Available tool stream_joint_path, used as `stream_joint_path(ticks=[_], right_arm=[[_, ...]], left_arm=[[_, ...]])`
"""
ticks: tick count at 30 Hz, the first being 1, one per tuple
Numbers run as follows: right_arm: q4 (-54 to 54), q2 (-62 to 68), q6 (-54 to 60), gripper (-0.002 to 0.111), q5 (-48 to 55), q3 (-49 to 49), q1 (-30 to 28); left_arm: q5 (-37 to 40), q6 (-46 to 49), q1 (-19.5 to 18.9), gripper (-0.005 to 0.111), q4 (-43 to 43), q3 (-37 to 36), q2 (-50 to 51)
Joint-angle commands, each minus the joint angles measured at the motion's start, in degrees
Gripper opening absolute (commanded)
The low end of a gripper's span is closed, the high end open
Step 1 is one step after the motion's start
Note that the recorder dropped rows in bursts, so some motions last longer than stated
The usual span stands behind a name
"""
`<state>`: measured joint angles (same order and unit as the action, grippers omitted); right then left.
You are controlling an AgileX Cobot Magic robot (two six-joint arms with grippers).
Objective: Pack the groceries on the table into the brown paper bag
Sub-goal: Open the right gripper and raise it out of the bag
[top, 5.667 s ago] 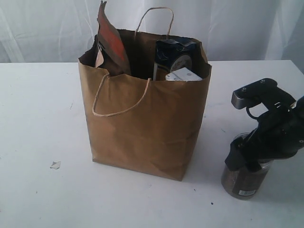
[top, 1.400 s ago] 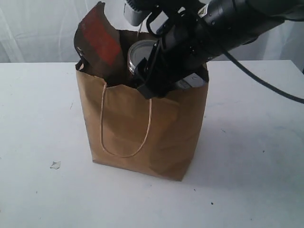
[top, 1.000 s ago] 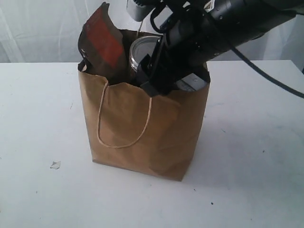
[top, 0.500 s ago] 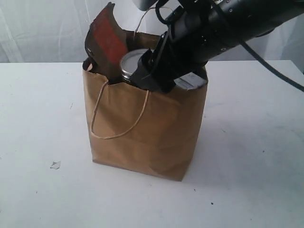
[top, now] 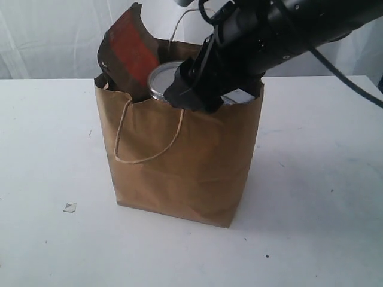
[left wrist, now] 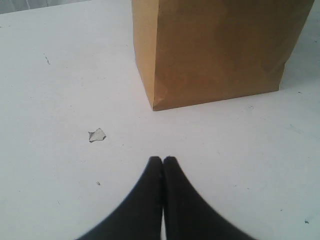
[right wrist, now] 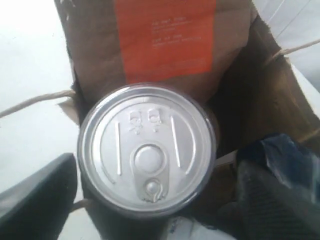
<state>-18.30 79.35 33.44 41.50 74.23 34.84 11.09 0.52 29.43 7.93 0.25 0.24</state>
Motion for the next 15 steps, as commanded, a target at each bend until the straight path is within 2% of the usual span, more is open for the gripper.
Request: stream_joint_path(ticks=[1, 6, 11, 14, 15], right_arm=[[0.23, -5.30, -0.81, 0.080, -0.86, 0.49, -0.05], [6.71, -10.84, -8.49, 0.078, -3.07, 0.49, -0.05], [12.80, -15.32, -16.57, 0.054, -2.81, 0.38, -0.05], [14.54, -17.59, -19.74, 0.036, -2.69, 0.38, -0.05], [15.45, -18.64, -21.54, 0.027, -2.83, 0.38, -0.05]], left_arm=[[0.00, -0.52, -0.18, 0.000, 0.31, -0.25, -0.24], [0.00, -0.52, -0.18, 0.000, 0.31, -0.25, -0.24], [0.00, -0.52, -0.18, 0.000, 0.31, -0.25, -0.24], [0.00, -0.52, -0.18, 0.000, 0.31, -0.25, -0.24], [0.00, -0.52, -0.18, 0.000, 0.31, -0.25, -0.24]])
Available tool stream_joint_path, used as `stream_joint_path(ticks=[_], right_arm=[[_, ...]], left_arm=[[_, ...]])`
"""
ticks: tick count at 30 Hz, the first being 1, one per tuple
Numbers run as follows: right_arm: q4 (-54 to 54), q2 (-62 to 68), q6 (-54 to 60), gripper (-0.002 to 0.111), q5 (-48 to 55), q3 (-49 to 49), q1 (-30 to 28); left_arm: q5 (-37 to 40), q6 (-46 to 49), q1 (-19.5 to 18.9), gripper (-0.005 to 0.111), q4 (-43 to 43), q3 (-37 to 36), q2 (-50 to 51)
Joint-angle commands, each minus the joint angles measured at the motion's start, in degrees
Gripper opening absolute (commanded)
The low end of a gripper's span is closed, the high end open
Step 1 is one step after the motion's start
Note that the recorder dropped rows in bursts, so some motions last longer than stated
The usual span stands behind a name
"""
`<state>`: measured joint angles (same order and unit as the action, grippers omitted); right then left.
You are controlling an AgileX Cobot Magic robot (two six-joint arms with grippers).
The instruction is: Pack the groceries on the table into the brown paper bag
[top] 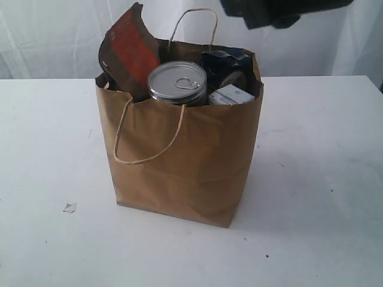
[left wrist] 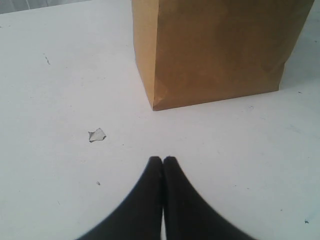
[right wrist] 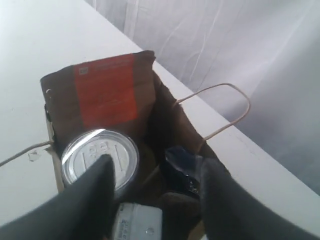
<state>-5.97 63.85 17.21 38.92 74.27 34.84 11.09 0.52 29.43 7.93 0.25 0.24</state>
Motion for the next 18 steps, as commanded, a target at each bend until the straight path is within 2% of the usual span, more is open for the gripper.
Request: stream_joint_path(ticks=[1, 4, 9, 18], right_arm=[[3.78, -3.84, -6.51, 0.021, -0.38, 0.25, -0.05], [6.63, -7.04, -10.96, 0.000, -1.72, -2.09, -0.05], [12.76, -14.02, -20.57, 0.000, -6.04, -10.33, -0.05], [23.06, -27.52, -27.74, 0.000, -9.45, -21.32, -0.05]], left_arm=[[0.00, -0.52, -0.18, 0.000, 0.31, -0.25, -0.24], [0.00, -0.52, -0.18, 0.000, 0.31, -0.25, -0.24], [0.00, -0.52, -0.18, 0.000, 0.31, -0.25, -0.24], [0.00, -0.52, -0.18, 0.000, 0.31, -0.25, -0.24]])
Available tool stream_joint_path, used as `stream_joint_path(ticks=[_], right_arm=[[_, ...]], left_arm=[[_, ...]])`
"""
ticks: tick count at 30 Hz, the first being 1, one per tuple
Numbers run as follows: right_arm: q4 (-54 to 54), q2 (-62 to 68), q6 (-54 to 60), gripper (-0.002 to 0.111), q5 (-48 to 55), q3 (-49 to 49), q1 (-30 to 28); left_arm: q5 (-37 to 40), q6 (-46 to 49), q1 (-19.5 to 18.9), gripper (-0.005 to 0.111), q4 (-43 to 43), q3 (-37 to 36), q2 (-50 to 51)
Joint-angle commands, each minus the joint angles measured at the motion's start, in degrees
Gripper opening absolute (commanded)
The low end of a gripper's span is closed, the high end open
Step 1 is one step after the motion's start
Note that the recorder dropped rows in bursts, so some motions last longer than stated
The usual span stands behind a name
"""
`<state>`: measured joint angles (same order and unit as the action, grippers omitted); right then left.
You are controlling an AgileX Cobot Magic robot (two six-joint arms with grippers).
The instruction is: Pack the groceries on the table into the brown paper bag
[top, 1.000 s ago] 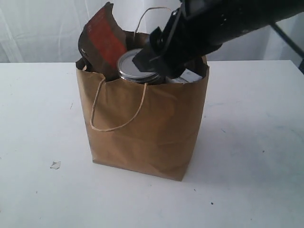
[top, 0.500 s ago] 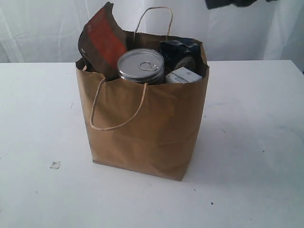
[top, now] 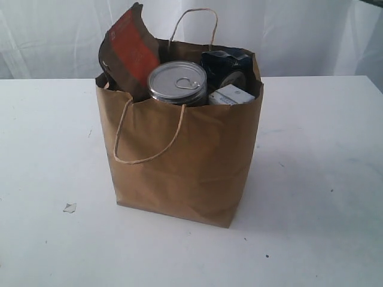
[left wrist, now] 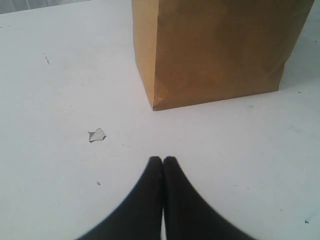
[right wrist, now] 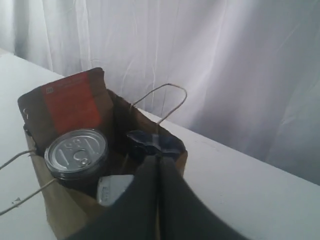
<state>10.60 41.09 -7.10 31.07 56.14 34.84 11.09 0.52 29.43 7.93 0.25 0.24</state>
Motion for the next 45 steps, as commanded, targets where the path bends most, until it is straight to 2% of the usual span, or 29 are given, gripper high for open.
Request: stream_joint_path(ticks=[1, 7, 13, 20, 31, 36, 45], right_arm=[[7.98, -5.73, -4.36, 0.000, -1.32, -3.91, -0.05], [8.71, -10.03, -5.10, 0.000, 5.72, -8.36, -0.05], [8.71, -13.46, -5.10, 0.000, 5.01, -12.97, -0.05], [7.97, -14.86, -5.10, 0.000, -4.83, -18.42, -0.05], [0.95, -16.18, -5.10, 0.000, -20.03, -33.48, -0.20], [-0.58, -19.91, -5.10, 0.000, -20.14, -39.39, -4.24], [-0.70, -29.78, -5.10, 0.000, -23.99, -47.92, -17.73]], left_arm=[[0.00, -0.52, -0.18, 0.000, 0.31, -0.25, -0.24], [0.00, -0.52, -0.18, 0.000, 0.31, -0.25, -0.24], [0.00, -0.52, -0.18, 0.000, 0.31, -0.25, -0.24], [0.00, -0.52, -0.18, 0.000, 0.31, -0.25, -0.24], [0.00, -0.52, -0.18, 0.000, 0.31, -0.25, -0.24], [0.00, -0.52, -0.18, 0.000, 0.31, -0.25, -0.24], [0.00, -0.52, -0.18, 0.000, 0.31, -0.25, -0.24]])
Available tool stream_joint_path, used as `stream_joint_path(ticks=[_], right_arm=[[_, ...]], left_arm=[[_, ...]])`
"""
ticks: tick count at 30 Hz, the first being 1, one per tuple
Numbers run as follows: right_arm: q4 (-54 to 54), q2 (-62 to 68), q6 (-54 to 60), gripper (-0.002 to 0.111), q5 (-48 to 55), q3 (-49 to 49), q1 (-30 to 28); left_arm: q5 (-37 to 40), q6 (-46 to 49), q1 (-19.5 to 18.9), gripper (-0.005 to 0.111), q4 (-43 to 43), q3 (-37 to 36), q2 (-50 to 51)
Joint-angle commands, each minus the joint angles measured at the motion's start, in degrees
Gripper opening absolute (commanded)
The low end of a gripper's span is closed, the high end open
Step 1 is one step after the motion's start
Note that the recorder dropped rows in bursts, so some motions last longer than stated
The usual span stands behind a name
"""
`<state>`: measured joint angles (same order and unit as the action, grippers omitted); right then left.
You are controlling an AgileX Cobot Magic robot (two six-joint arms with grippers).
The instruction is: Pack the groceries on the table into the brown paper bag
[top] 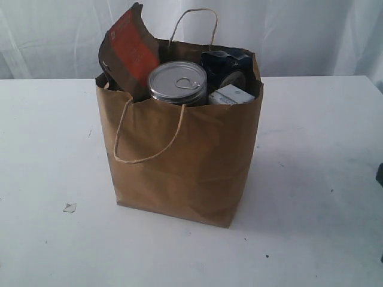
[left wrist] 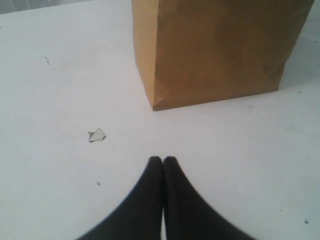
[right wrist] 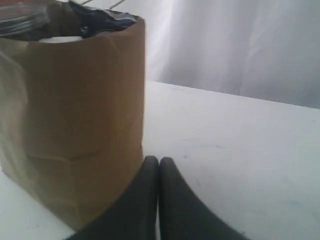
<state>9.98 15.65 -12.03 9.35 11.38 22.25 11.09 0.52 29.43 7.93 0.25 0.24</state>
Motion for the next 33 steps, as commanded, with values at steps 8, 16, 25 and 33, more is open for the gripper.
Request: stream_joint_path(ticks=[8, 16, 25, 33], right_arm=[[-3.83, -12.90, -0.17, 0.000, -5.29, -11.08, -13.52], [-5.32, -15.65, -0.17, 0.000, -3.02, -11.38, -18.94], [-5.74, -15.65, -0.17, 0.000, 0.48, -11.38, -21.54], [-5.74, -15.65, -0.69, 0.000, 0.60, -11.38, -21.54]], left_arm=[[0.00, -0.52, -0.18, 0.000, 0.31, -0.25, -0.24], [0.00, -0.52, -0.18, 0.000, 0.31, -0.25, -0.24], [0.00, -0.52, -0.18, 0.000, 0.31, -0.25, -0.24], [0.00, -0.52, -0.18, 0.000, 0.31, -0.25, -0.24]])
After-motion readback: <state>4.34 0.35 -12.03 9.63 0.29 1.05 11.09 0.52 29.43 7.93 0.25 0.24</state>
